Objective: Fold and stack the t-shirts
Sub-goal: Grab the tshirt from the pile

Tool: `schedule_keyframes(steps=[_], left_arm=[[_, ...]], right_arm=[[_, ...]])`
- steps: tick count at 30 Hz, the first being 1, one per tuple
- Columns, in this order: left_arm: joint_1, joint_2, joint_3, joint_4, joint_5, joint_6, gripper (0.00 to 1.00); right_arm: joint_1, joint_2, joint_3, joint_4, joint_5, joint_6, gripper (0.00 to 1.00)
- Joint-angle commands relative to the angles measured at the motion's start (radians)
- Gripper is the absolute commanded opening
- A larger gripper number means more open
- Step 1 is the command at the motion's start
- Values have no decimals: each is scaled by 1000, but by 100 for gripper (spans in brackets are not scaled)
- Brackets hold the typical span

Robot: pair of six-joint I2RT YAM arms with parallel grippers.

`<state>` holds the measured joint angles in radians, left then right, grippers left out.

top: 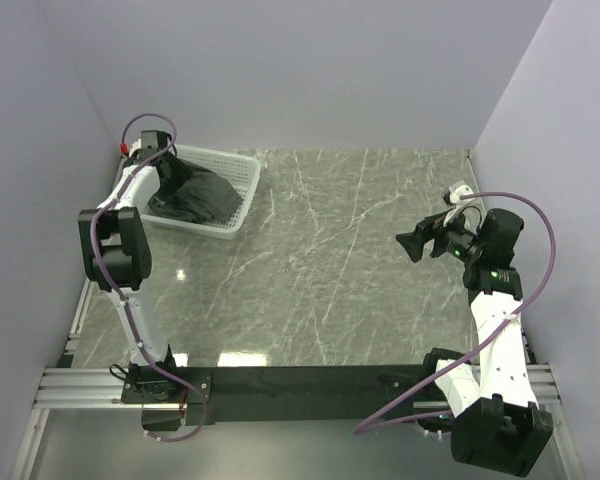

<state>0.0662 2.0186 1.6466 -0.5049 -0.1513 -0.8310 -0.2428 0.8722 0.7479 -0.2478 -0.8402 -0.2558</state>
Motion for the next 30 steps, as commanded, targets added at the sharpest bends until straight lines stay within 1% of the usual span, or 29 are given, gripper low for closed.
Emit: schedule_keyframes(steps=[1,5,8,9,11,12,14,15,17,18,19,21,22,23,24,25,26,28,29,30], left_arm=[[-3,9,71,-50,-51,-31,75],[-5,35,73,-53,-57,-26,71],[-5,52,76,-46,-51,-20,59],[-5,55,85,-40,-45,-16,46],[-5,54,96,-35,-34,1,34],[-5,54,111,-37,-21,7,26],[-5,48,127,-43,-11,26,21],[-3,43,131,-41,5,32,13],[-3,10,122,-29,22,53,3],[-3,-9,114,-17,48,69,0],[-5,-30,108,-3,68,76,0],[-6,-116,75,77,143,102,0],[-6,-150,62,107,242,116,0],[-8,-219,41,184,298,125,0],[-12,-254,36,207,343,122,0],[-19,-288,33,238,417,125,0],[-32,-352,25,302,462,128,0],[-51,-415,25,362,499,116,0],[-58,-470,27,391,548,116,0],[-93,-494,47,428,553,110,0]], right_arm=[[-15,-6,8,15,-13,0,100],[-23,-2,5,21,-16,7,100],[-32,-6,5,24,-25,15,100],[-38,-9,4,27,-28,18,100],[-47,-12,2,30,-36,24,100],[-56,-15,2,30,-43,27,100],[-62,-15,1,35,-49,36,100],[-70,-19,1,36,-56,38,100],[-79,-25,-1,39,-60,46,100],[-82,-27,-2,41,-65,47,100],[-90,-27,-4,42,-66,52,100],[-96,-30,-5,47,-68,55,100],[-101,-32,-7,50,-71,58,100],[-101,-32,-8,50,-73,59,100],[-104,-32,-9,51,-73,61,100],[-104,-33,-9,53,-74,64,100],[-107,-33,-10,53,-73,63,100],[-108,-33,-12,56,-74,66,100],[-112,-33,-13,61,-76,66,100],[-112,-33,-15,59,-74,69,100]])
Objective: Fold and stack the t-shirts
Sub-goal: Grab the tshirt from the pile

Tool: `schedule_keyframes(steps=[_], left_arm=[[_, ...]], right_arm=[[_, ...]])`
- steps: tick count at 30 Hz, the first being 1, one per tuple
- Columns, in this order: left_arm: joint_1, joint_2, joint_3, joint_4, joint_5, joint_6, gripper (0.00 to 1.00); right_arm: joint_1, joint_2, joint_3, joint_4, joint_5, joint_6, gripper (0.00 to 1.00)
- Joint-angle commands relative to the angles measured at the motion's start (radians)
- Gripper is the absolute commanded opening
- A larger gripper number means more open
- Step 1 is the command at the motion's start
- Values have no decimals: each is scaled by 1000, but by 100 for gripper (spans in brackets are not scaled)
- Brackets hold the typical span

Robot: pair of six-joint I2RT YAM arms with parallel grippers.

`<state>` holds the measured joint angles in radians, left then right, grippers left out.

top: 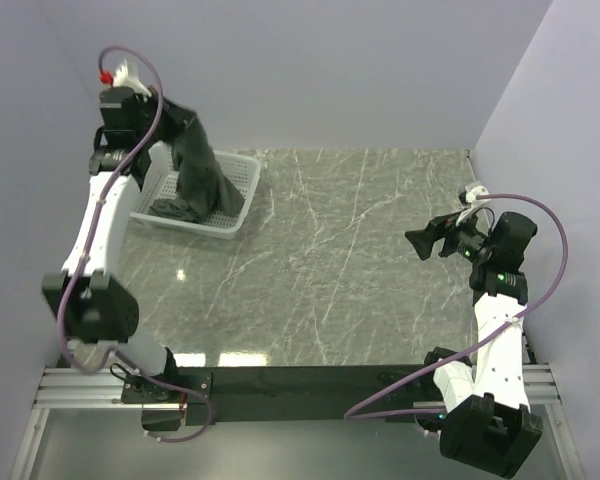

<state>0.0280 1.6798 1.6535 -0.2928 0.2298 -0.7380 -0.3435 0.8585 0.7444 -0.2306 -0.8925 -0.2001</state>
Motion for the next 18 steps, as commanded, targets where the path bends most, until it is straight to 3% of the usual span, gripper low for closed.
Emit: schedule_keyframes(steps=[1,8,18], left_arm=[[-71,-175,58,225,178,17,0],[-253,-256,242,285,232,6,1],[-477,-210,486,383,318,-32,1]], right_arm=[[-14,-21,-14,45,-25,14,100],[-22,-24,-19,56,-19,19,100],[-55,-36,-19,60,-26,24,100]])
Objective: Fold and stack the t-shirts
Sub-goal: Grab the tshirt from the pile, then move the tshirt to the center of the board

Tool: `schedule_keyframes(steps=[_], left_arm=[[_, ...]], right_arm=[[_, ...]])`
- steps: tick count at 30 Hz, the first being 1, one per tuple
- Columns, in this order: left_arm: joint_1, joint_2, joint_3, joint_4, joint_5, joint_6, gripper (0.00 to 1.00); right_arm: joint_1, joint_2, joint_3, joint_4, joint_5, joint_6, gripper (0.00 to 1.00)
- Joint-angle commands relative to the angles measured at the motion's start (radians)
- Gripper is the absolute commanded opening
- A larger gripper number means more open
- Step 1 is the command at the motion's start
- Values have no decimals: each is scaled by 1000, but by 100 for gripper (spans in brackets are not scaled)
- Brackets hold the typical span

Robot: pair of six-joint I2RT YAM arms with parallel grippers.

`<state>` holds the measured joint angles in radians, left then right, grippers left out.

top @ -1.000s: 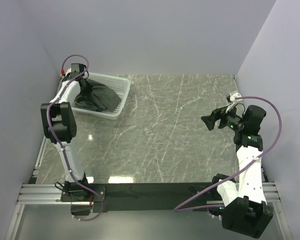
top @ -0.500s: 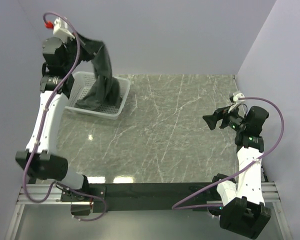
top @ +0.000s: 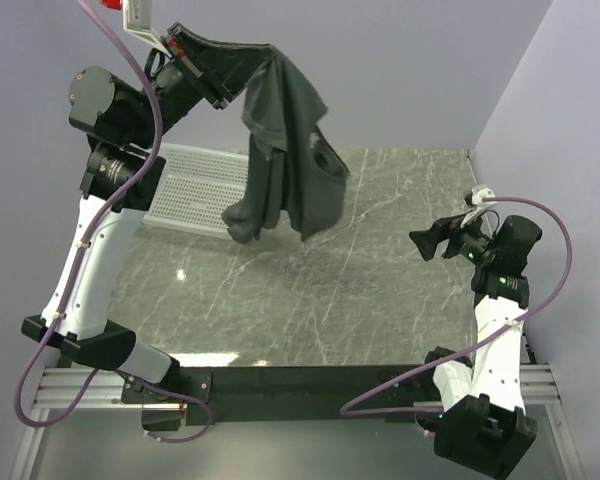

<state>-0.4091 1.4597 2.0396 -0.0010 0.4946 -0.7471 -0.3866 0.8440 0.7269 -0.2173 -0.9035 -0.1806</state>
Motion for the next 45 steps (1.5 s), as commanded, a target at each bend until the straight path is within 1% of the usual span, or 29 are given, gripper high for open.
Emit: schedule_keyframes(steps=[1,3,4,6,8,9,10,11,14,17,18,19,21,22,24,26,27,28,31,33,34,36,38,39,40,42,43,44,45], left_arm=[[-51,16,116,101,62,-29,1],[-77,31,143,119,65,-38,1],[-88,42,149,121,62,-40,1],[-92,53,149,121,59,-41,1],[-99,68,139,124,58,-51,1],[-100,71,134,134,61,-58,1],[-108,77,130,134,64,-58,1],[-112,79,125,133,61,-57,1],[-125,83,122,121,52,-46,1],[-128,77,111,111,44,-37,1],[-128,76,110,107,39,-29,1],[-129,70,105,105,38,-28,1],[-129,70,97,102,35,-23,1],[-129,70,96,104,36,-24,1],[-128,74,94,108,39,-32,1],[-131,76,93,110,36,-35,1],[-129,76,91,110,35,-38,1],[-129,74,87,108,35,-38,1],[-132,68,77,105,29,-34,1],[-131,64,73,101,25,-28,1],[-132,60,71,96,24,-25,1],[-132,60,65,95,22,-20,1],[-132,62,57,99,25,-23,1],[-132,62,54,101,27,-24,1],[-134,62,50,99,27,-24,1],[-134,57,44,88,24,-12,1],[-132,45,38,78,13,-2,1],[-132,36,33,52,7,26,1],[-134,25,25,39,1,43,1]], right_arm=[[-14,-22,3,39,-50,0,100],[-14,-23,14,33,-125,-14,100],[-14,-20,38,7,-272,-26,99],[2,-11,92,-66,-415,-96,99],[34,4,199,-216,-539,-163,99],[44,12,245,-288,-558,-268,99],[57,23,332,-417,-578,-313,99],[67,42,373,-479,-610,-389,99],[179,64,472,-582,-607,-395,99],[354,64,491,-574,-560,-337,96],[382,58,479,-539,-549,-244,95],[435,50,438,-431,-529,-180,95],[463,30,410,-377,-493,-78,94],[486,33,398,-341,-429,-54,94],[543,56,387,-311,-385,4,94],[598,90,376,-216,-298,77,94],[609,104,375,-180,-258,149,94],[618,136,382,-130,-221,177,94],[646,193,420,-94,-124,220,91],[669,213,439,-88,-138,243,84],[678,219,443,-73,-144,253,79],[706,221,440,-62,-144,276,73],[713,230,431,-45,-135,299,62],[716,233,428,-36,-126,308,55],[713,242,434,-25,-127,314,33],[715,245,456,-46,-133,288,6],[710,233,509,-133,-112,250,0],[704,228,554,-210,-83,96,0],[694,222,609,-296,-45,4,0]])
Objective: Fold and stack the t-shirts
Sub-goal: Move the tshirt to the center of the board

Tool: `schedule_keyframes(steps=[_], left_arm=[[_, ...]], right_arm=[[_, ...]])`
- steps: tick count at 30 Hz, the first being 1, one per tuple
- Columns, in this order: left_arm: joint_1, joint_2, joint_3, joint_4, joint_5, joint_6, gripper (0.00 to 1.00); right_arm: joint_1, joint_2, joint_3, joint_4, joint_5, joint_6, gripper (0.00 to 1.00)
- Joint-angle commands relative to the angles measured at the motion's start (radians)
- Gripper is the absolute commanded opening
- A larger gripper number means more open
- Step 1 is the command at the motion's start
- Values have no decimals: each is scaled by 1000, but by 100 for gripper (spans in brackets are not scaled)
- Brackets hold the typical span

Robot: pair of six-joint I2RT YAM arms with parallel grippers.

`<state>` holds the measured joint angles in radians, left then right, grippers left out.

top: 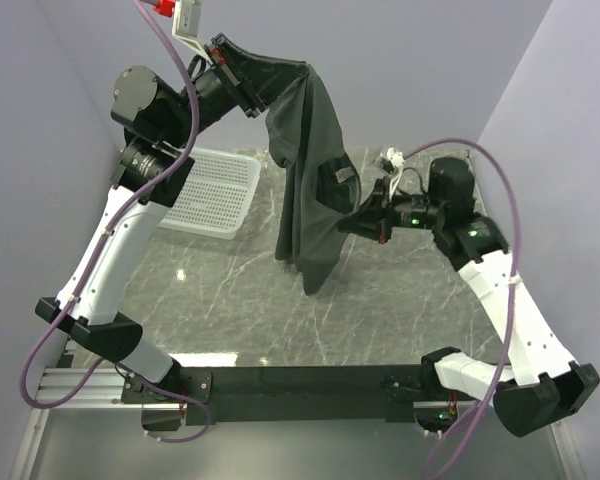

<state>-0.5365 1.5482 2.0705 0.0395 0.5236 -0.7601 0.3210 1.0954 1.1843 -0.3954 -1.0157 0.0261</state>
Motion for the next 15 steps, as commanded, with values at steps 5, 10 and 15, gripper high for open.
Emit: schedule_keyframes(steps=[5,10,15], left_arm=[[-6,-137,-102,-17,8,136,1],[-66,-125,-164,89,160,105,1],[-273,16,28,25,153,182,1]], right_arm=[[-312,-74,497,-373,313,-419,0],[-416,-57,767,-373,514,-368,0],[-471,-19,1009,-316,760,-298,0]])
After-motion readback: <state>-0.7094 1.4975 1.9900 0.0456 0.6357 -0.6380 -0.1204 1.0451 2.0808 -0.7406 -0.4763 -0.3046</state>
